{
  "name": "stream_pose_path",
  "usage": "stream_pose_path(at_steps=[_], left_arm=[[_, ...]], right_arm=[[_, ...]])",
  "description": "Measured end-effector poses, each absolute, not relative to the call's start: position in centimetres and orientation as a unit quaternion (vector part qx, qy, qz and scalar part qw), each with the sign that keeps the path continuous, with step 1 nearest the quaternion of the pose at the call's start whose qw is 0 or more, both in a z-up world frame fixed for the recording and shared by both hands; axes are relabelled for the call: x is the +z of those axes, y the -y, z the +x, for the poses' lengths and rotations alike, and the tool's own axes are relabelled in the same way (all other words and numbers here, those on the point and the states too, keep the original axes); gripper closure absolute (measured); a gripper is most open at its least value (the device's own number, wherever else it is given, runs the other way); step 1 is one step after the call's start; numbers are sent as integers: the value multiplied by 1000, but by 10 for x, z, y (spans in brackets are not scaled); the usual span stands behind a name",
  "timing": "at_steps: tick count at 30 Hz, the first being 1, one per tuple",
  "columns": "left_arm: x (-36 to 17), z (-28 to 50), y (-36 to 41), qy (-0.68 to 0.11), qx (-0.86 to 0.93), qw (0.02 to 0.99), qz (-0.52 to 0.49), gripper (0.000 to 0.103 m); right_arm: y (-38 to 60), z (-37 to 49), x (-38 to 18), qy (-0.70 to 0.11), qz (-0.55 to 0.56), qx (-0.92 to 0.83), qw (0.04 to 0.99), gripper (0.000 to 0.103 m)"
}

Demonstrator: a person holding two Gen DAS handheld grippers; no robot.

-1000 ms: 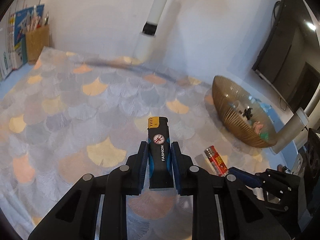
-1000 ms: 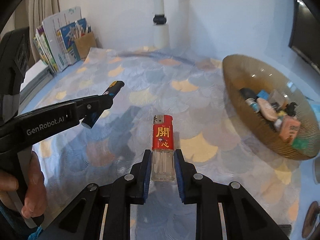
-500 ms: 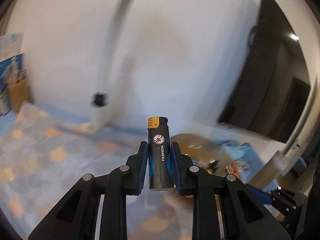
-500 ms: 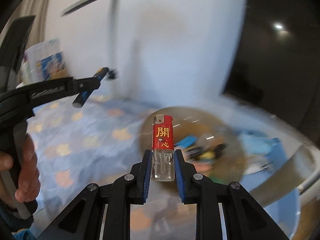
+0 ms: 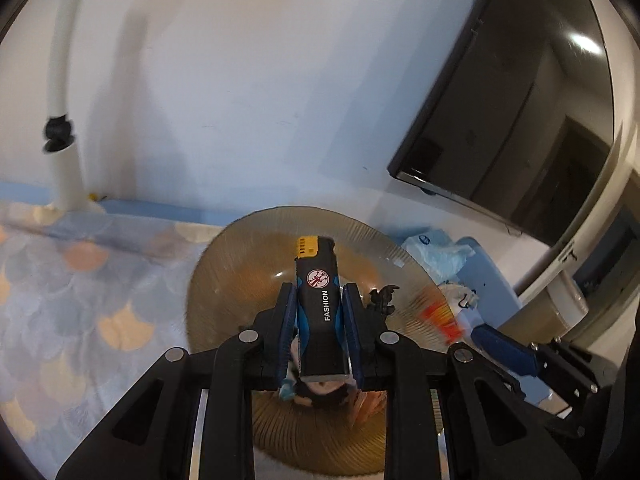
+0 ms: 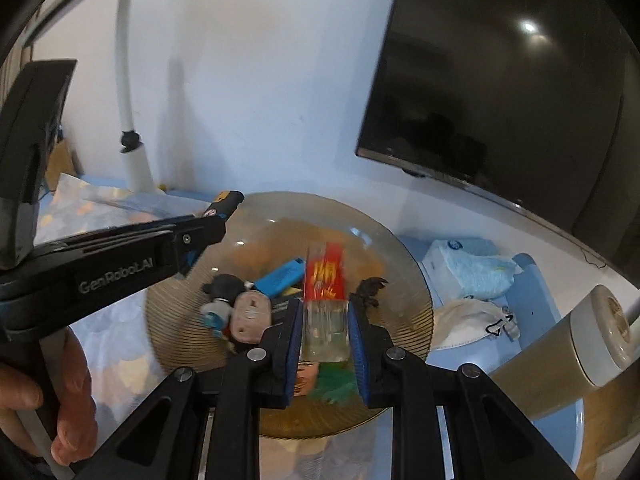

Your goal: Organize rigid objects

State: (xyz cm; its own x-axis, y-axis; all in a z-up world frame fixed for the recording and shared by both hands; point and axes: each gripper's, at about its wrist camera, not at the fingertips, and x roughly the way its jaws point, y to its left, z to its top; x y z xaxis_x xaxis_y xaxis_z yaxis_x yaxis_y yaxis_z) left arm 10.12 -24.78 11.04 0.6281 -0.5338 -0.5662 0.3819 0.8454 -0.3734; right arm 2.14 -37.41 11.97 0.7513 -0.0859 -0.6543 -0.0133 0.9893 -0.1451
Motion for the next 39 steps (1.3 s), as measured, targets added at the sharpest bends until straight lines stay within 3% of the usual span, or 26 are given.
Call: stream_pose_path(at_steps=[3, 4, 11, 14, 15, 16, 23, 29, 31, 33, 39], left_arm=[[112, 104, 246, -362, -271, 886, -104, 38], [114, 103, 242, -358, -273, 886, -108, 36], [141, 71, 177, -331, -261, 898, -126, 36], [153, 50, 142, -315, -236, 911, -122, 32], [156, 41, 129, -310, -223, 917, -118, 32], [158, 32, 116, -305, -214, 921, -116, 32], [168, -32, 50, -283, -162, 941, -91, 32], [152, -71, 32, -272, -145, 949, -62, 32], [141, -74, 33, -272, -140, 951, -50, 30], [123, -75, 33, -264, -130, 955, -44, 20], [58, -70, 25, -285, -101, 953, -18, 19]], right_arm=[[394, 22, 122, -354, -38, -34, 934, 79], [400, 19, 125, -351, -20, -35, 935, 79], [394, -8, 149, -336, 46, -14, 941, 74], [364, -25, 165, -316, 61, 22, 947, 58], [356, -28, 168, -313, 62, 28, 947, 48], [341, -33, 172, -307, 62, 38, 949, 47], [248, -70, 180, -282, 30, 89, 955, 47], [218, -87, 154, -291, 48, 102, 950, 45], [213, -88, 138, -303, 52, 98, 946, 45], [211, -90, 122, -306, 62, 102, 945, 45], [202, -81, 58, -335, 63, 62, 938, 44]])
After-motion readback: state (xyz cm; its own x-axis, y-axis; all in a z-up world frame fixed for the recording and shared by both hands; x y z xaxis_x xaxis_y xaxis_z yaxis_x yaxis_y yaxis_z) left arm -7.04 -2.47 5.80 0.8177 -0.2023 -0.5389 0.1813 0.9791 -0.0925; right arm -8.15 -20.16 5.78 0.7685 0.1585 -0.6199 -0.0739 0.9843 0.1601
